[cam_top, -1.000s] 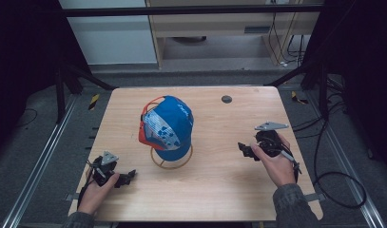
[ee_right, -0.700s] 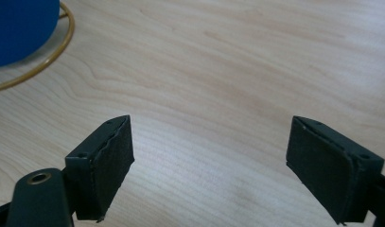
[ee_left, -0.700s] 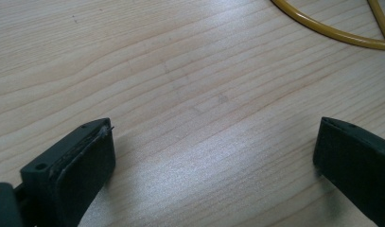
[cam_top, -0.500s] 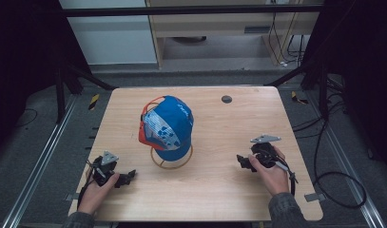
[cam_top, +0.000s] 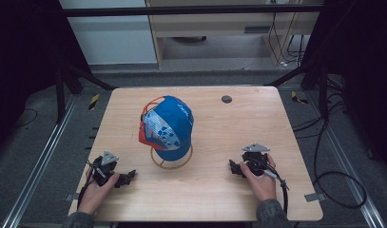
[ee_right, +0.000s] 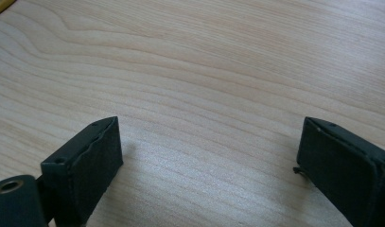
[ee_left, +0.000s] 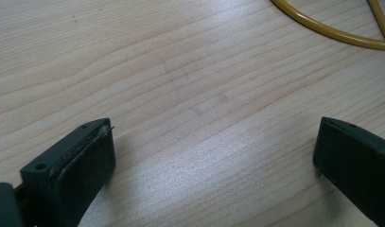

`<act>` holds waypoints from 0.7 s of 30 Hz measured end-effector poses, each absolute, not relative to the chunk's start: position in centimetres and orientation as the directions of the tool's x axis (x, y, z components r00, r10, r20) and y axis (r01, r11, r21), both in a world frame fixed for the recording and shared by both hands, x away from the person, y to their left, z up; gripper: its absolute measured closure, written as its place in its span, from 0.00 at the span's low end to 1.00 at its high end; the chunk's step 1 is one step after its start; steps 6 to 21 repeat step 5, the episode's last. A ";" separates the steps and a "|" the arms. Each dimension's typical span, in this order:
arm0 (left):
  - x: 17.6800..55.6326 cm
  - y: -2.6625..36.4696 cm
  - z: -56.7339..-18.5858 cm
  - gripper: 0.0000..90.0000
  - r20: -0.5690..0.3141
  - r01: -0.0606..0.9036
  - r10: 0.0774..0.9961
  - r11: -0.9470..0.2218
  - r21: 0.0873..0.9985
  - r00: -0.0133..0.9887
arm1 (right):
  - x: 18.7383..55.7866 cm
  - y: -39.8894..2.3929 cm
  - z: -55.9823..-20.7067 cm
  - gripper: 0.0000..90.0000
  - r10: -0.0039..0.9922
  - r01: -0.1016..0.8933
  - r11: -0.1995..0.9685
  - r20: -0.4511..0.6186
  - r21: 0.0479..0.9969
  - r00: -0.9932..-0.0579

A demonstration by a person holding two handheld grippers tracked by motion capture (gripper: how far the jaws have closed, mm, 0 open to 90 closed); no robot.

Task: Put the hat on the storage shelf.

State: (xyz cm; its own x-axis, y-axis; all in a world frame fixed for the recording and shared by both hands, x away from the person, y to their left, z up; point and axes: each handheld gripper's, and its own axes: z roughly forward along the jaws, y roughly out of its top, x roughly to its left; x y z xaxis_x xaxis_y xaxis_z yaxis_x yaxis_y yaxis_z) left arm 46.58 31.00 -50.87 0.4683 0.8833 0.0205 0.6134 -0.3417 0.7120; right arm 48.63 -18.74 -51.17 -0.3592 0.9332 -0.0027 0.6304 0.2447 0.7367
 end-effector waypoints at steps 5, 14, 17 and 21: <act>46.6 31.0 -50.8 0.00 0.025 0.613 0.882 -0.347 0.710 0.470 | 48.4 -18.1 -51.2 0.07 0.950 0.644 0.208 0.004 0.736 -0.312; 46.6 31.0 -50.8 0.00 0.025 0.613 0.882 -0.347 0.710 0.470 | 48.4 -18.1 -51.2 0.07 0.950 0.644 0.208 0.004 0.736 -0.312; 46.6 31.0 -50.8 0.00 0.025 0.613 0.882 -0.347 0.710 0.470 | 48.4 -18.1 -51.2 0.07 0.950 0.644 0.208 0.004 0.736 -0.312; 46.6 31.0 -50.8 0.00 0.025 0.613 0.882 -0.347 0.710 0.470 | 48.4 -18.1 -51.2 0.07 0.950 0.644 0.208 0.004 0.736 -0.312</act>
